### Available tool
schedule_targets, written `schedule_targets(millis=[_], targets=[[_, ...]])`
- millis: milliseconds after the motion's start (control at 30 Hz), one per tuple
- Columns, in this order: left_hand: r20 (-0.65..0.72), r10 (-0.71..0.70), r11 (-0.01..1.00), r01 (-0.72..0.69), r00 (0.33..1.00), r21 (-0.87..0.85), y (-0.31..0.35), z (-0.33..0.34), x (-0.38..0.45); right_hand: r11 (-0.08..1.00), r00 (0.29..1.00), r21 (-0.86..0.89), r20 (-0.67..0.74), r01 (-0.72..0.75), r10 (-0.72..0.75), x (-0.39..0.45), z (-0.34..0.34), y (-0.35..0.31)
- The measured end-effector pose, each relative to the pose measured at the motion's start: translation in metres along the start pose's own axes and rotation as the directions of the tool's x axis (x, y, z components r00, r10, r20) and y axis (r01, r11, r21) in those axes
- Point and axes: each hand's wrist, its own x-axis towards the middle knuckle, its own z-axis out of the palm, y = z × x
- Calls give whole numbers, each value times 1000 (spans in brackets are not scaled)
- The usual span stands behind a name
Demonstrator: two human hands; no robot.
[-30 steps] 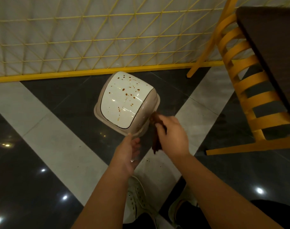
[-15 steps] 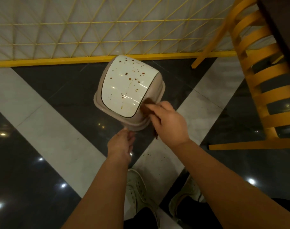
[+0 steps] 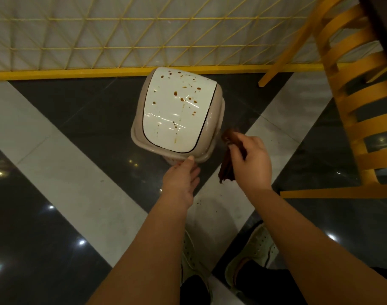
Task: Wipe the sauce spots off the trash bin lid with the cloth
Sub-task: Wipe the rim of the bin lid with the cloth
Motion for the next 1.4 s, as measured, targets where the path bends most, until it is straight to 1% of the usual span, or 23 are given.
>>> schedule_targets(millis=[100, 167, 233, 300, 367, 433, 533, 600, 667, 733, 767, 800, 833, 867, 933, 967, 1000, 1067, 1167, 1267, 1300, 1400], targets=[[-49, 23, 997, -26, 999, -66, 0, 9, 5, 995, 994, -91, 101, 45, -36, 22, 6, -9], [-75, 45, 997, -50, 996, -66, -2, 10, 6, 994, 989, -112, 145, 9, 7, 28, 14, -13], [-92, 55, 996, -60, 994, -59, -4, 7, 7, 994, 988, -108, 146, -32, 47, 19, 22, -13], [-110, 64, 997, -69, 992, -40, -4, 2, 6, 993, 989, -107, 148, 42, -26, -4, 26, -12], [-118, 85, 996, -88, 989, -20, -4, -2, 7, 989, 979, -98, 179, 113, -94, -18, 22, -10], [-117, 95, 995, -95, 989, 8, -6, -4, 6, 985, 974, -127, 207, 118, -90, -12, 16, -7], [-81, 70, 996, -66, 994, 51, -7, -3, 1, 992, 988, -124, 152, 12, 8, 1, 18, -11], [-60, 63, 995, -59, 996, 78, -8, -4, 0, 995, 994, -96, 110, -10, 20, -7, 24, -16], [-57, 77, 994, -71, 995, 87, -6, -8, 0, 994, 991, -98, 132, 46, -33, -26, 27, -17], [-72, 81, 992, -73, 994, 100, -4, -11, -1, 979, 964, -133, 237, 155, -120, -41, 25, -14], [-79, 81, 991, -72, 994, 112, -3, -13, -2, 966, 943, -160, 296, 204, -150, -45, 24, -10], [-82, 79, 991, -69, 994, 116, -2, -13, -3, 957, 932, -183, 324, 227, -160, -45, 22, -6], [-80, 73, 991, -64, 994, 116, -2, -14, -5, 958, 939, -203, 316, 202, -131, -43, 19, -2], [-77, 68, 992, -59, 995, 109, -2, -13, -6, 971, 961, -202, 265, 130, -73, -37, 15, 1], [-79, 72, 992, -63, 994, 106, -2, -14, -5, 990, 992, -138, 119, -15, 32, -21, 9, 5], [-79, 79, 992, -70, 994, 109, -3, -14, -4, 993, 997, -112, 70, -32, 40, -14, 8, 2], [-80, 85, 991, -76, 993, 113, -3, -14, -2, 994, 998, -106, 51, -16, 22, -9, 11, -3], [-84, 97, 989, -87, 992, 116, -3, -14, 0, 996, 997, -87, 70, 33, -27, -9, 21, -15], [-93, 108, 987, -96, 990, 129, -4, -17, 2, 997, 988, -77, 154, 28, -16, -33, 34, -16], [-88, 104, 988, -93, 991, 125, -4, -21, 5, 981, 960, -116, 251, 157, -124, -45, 26, -3], [-88, 103, 988, -92, 991, 125, -3, -20, 4, 981, 963, -116, 240, 157, -126, -39, 21, -1], [-92, 102, 987, -89, 991, 131, -3, -15, 1, 996, 995, -83, 93, 26, -19, -12, 12, -8]])
